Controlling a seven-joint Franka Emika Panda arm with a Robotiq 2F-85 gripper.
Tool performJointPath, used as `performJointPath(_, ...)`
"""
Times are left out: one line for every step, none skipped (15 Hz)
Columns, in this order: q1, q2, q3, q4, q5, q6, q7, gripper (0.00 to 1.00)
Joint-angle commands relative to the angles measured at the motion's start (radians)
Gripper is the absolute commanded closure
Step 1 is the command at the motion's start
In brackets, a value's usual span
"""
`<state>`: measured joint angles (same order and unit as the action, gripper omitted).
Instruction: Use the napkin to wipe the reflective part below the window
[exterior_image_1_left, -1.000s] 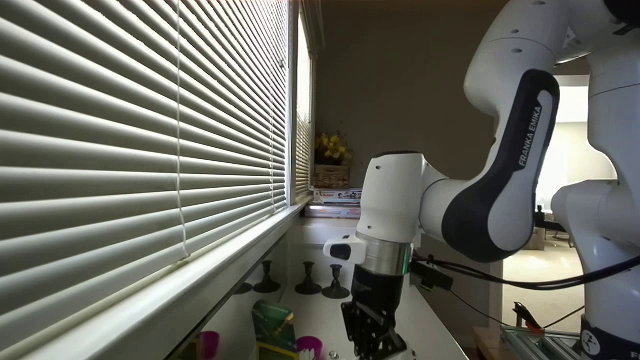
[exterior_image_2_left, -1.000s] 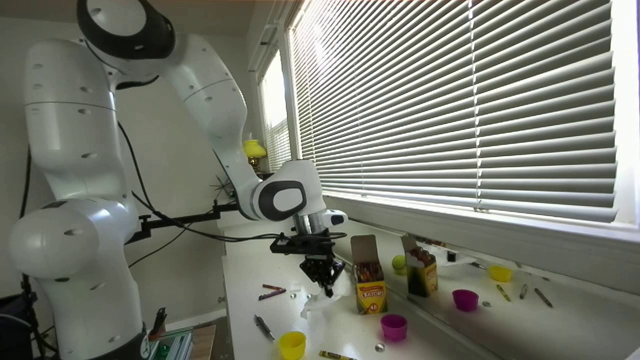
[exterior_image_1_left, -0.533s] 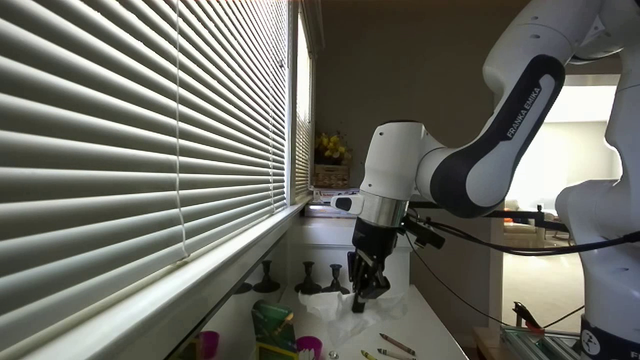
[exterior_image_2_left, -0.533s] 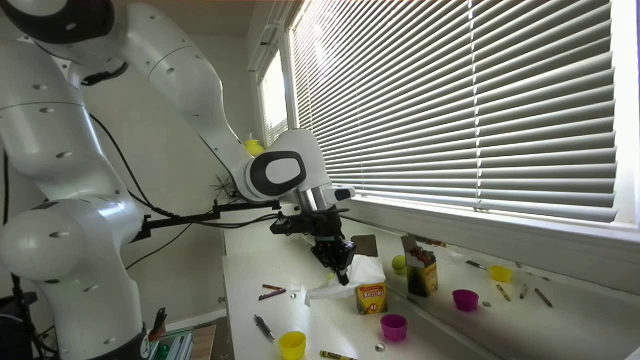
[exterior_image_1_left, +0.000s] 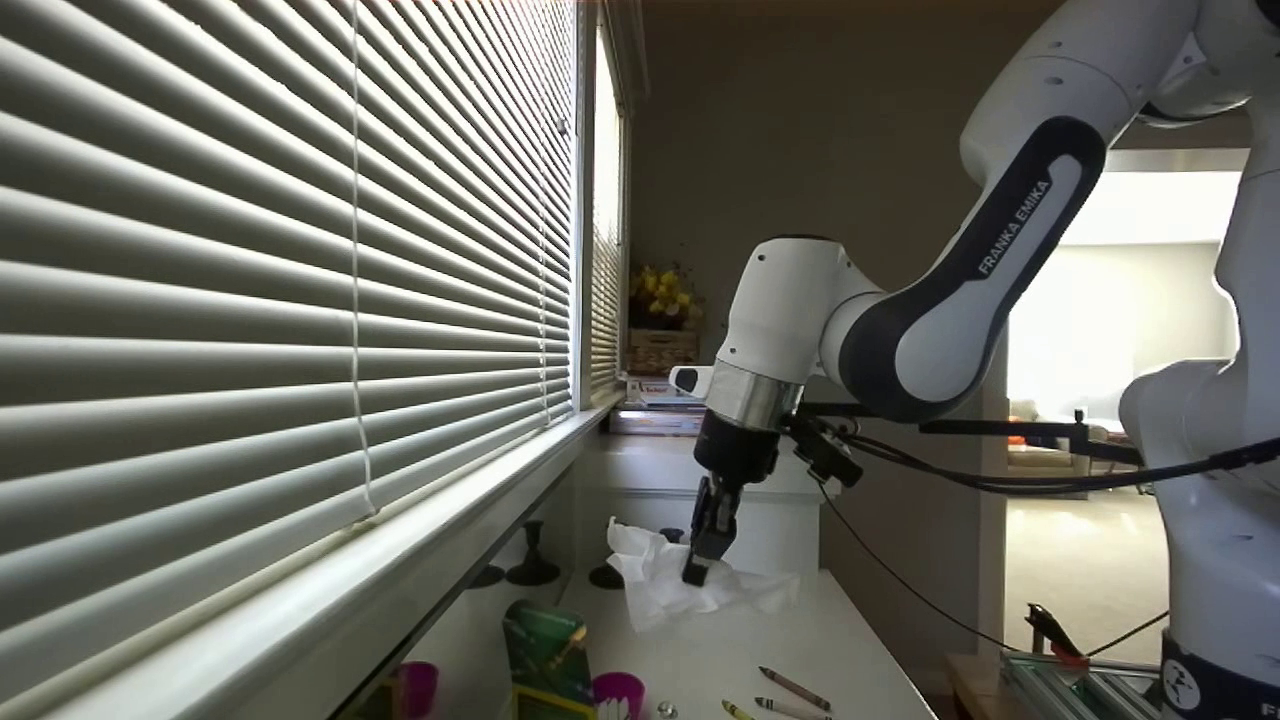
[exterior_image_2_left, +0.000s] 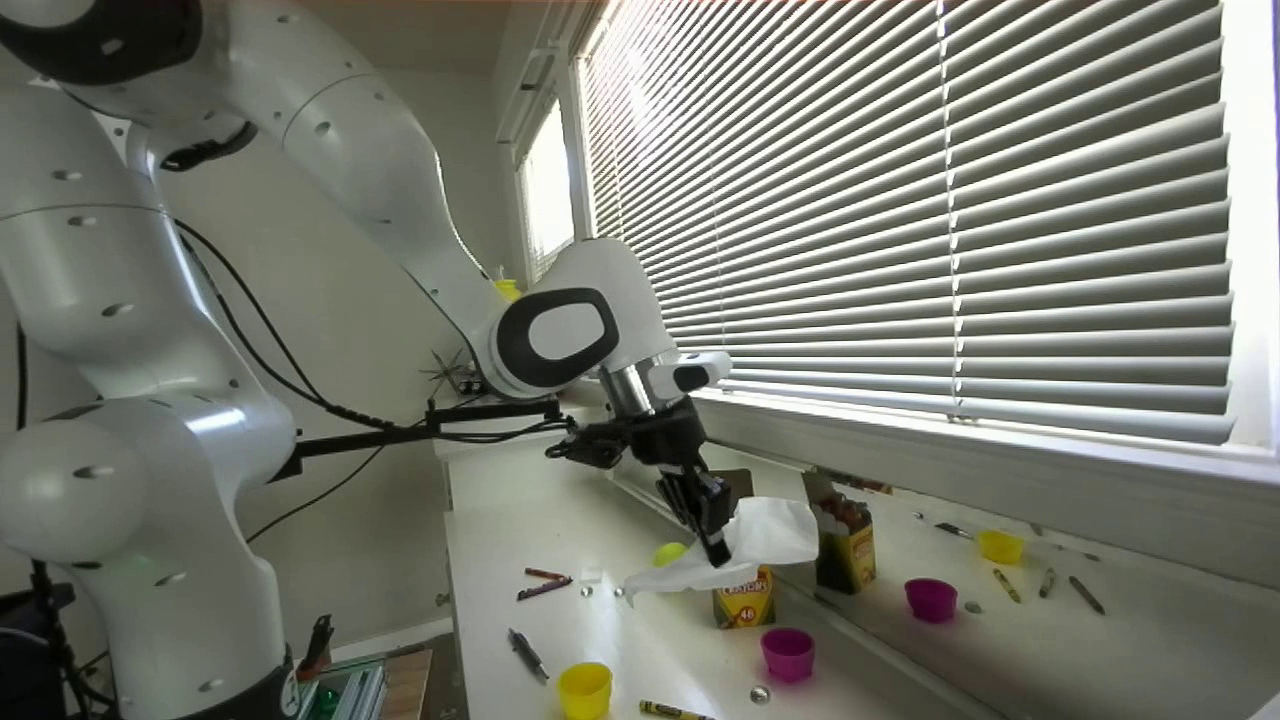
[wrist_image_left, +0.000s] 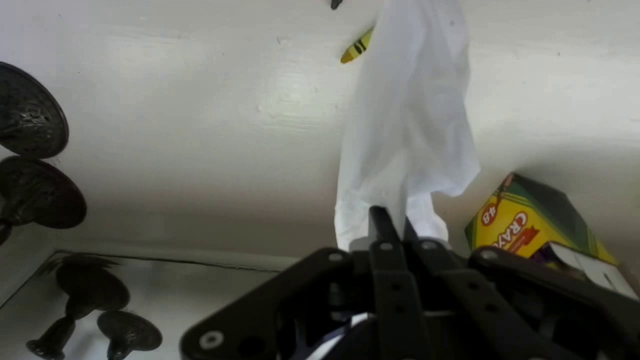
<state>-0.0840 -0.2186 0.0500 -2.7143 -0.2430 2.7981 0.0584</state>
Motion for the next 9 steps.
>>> performJointPath(0.035, 0.075, -0.017, 0.040, 0.099, 0.126, 0.030, 1.00)
performJointPath(0.047, 0.097, -0.018, 0.049, 0.130, 0.173, 0.027, 1.00)
performJointPath(0.049, 0.117, -0.013, 0.056, 0.145, 0.217, 0.036, 1.00)
performJointPath(0.053, 0.137, -0.011, 0.063, 0.160, 0.264, 0.036, 1.00)
performJointPath(0.054, 0.158, -0.007, 0.070, 0.171, 0.303, 0.043, 1.00)
performJointPath(0.061, 0.180, -0.009, 0.077, 0.191, 0.338, 0.043, 1.00)
performJointPath(0.074, 0.201, -0.014, 0.085, 0.221, 0.367, 0.039, 1.00)
performJointPath(0.083, 0.226, -0.013, 0.094, 0.249, 0.388, 0.044, 1.00)
performJointPath(0.098, 0.251, -0.007, 0.102, 0.296, 0.410, 0.038, 1.00)
